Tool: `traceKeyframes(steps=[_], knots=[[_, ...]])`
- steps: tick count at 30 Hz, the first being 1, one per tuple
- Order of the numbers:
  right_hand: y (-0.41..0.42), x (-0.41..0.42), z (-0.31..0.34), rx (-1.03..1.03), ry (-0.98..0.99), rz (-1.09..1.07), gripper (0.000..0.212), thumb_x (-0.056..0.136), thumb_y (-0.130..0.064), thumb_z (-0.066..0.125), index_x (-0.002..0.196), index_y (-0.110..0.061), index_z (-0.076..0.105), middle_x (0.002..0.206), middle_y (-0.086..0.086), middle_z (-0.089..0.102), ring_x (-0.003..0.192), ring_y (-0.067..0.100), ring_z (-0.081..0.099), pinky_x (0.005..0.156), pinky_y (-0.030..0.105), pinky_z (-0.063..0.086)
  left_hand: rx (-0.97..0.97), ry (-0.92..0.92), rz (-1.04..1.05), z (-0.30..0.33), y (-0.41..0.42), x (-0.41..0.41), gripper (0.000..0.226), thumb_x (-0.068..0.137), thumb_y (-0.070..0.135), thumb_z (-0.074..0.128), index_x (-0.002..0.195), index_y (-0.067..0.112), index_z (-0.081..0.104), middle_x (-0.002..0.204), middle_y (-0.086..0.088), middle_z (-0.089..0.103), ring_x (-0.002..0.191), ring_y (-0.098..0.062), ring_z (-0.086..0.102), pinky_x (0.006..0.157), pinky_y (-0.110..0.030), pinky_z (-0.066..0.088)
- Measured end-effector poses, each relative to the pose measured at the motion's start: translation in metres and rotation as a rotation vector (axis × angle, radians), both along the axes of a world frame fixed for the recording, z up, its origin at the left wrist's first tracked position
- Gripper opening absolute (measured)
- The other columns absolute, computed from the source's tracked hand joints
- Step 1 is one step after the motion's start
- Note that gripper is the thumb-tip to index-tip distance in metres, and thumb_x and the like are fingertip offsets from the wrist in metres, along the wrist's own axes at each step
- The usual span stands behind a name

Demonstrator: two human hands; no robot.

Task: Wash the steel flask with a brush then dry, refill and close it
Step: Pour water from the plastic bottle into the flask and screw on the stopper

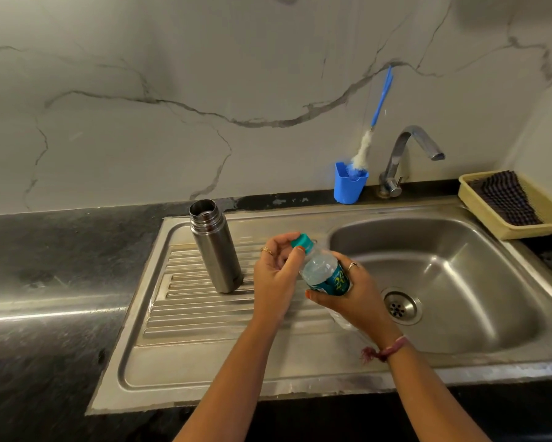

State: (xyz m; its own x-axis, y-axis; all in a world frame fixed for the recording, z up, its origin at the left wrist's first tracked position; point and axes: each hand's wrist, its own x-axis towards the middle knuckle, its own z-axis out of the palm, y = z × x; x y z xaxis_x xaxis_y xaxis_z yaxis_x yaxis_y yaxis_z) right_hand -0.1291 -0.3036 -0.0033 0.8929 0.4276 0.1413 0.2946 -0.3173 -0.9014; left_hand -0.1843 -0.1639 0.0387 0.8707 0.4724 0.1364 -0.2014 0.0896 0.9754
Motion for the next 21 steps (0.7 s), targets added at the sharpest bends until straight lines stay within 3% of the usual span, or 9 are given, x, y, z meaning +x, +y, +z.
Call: traceKeyframes(steps=[2, 5, 8, 14, 18, 21], knots=[[-0.001, -0.001, 0.001, 0.006, -0.010, 0.003, 0.072, 0.061, -0.046, 0.084, 0.125, -0.030, 0.054, 0.108, -0.008, 0.060, 0.096, 0.009, 0.062, 0.081, 0.034, 0.057, 0.004, -0.005, 0.023, 0.002, 0.000, 0.003, 0.015, 0.094, 0.005, 0.062, 0.108, 0.011, 0.062, 0.088, 0.014, 0.071, 0.088, -0.002, 0.069, 0.074, -0.018, 0.055], [0.000, -0.004, 0.005, -0.032, -0.069, -0.012, 0.062, 0.063, -0.042, 0.085, 0.116, -0.035, 0.052, 0.103, -0.008, 0.059, 0.090, 0.010, 0.062, 0.078, 0.032, 0.057, -0.011, 0.002, 0.087, 0.005, -0.002, 0.008, 0.032, 0.079, 0.027, 0.075, 0.105, 0.013, 0.064, 0.096, 0.003, 0.073, 0.093, -0.014, 0.072, 0.074, -0.020, 0.057], [0.001, -0.006, 0.013, -0.037, -0.041, -0.032, 0.060, 0.061, -0.041, 0.086, 0.108, -0.048, 0.049, 0.101, -0.010, 0.058, 0.088, 0.009, 0.062, 0.077, 0.031, 0.057, -0.008, 0.036, 0.086, 0.006, 0.002, 0.010, 0.018, 0.089, 0.015, 0.071, 0.106, 0.011, 0.067, 0.088, 0.009, 0.075, 0.087, -0.006, 0.072, 0.071, -0.017, 0.055], [-0.003, -0.007, 0.018, 0.064, 0.081, -0.020, 0.052, 0.059, -0.033, 0.089, 0.097, -0.043, 0.055, 0.100, -0.003, 0.064, 0.085, 0.009, 0.067, 0.076, 0.034, 0.059, -0.061, 0.119, -0.036, 0.008, 0.005, 0.012, 0.019, 0.101, 0.011, 0.052, 0.109, 0.017, 0.067, 0.101, 0.006, 0.072, 0.088, -0.002, 0.069, 0.074, -0.017, 0.055], [0.000, -0.008, 0.019, 0.024, 0.088, 0.000, 0.050, 0.059, -0.039, 0.087, 0.098, -0.039, 0.057, 0.098, -0.001, 0.065, 0.083, 0.011, 0.066, 0.073, 0.033, 0.059, -0.067, 0.101, 0.049, 0.009, -0.001, 0.014, 0.024, 0.090, 0.024, 0.069, 0.110, 0.012, 0.067, 0.091, 0.007, 0.072, 0.085, -0.007, 0.069, 0.072, -0.019, 0.056], [-0.002, -0.006, 0.020, 0.074, 0.114, 0.020, 0.048, 0.055, -0.044, 0.087, 0.096, -0.040, 0.062, 0.096, -0.001, 0.067, 0.082, 0.013, 0.068, 0.073, 0.037, 0.059, -0.129, 0.109, 0.051, 0.010, -0.003, 0.014, 0.019, 0.089, 0.018, 0.071, 0.108, 0.014, 0.069, 0.088, 0.006, 0.072, 0.082, -0.006, 0.069, 0.071, -0.020, 0.055]])
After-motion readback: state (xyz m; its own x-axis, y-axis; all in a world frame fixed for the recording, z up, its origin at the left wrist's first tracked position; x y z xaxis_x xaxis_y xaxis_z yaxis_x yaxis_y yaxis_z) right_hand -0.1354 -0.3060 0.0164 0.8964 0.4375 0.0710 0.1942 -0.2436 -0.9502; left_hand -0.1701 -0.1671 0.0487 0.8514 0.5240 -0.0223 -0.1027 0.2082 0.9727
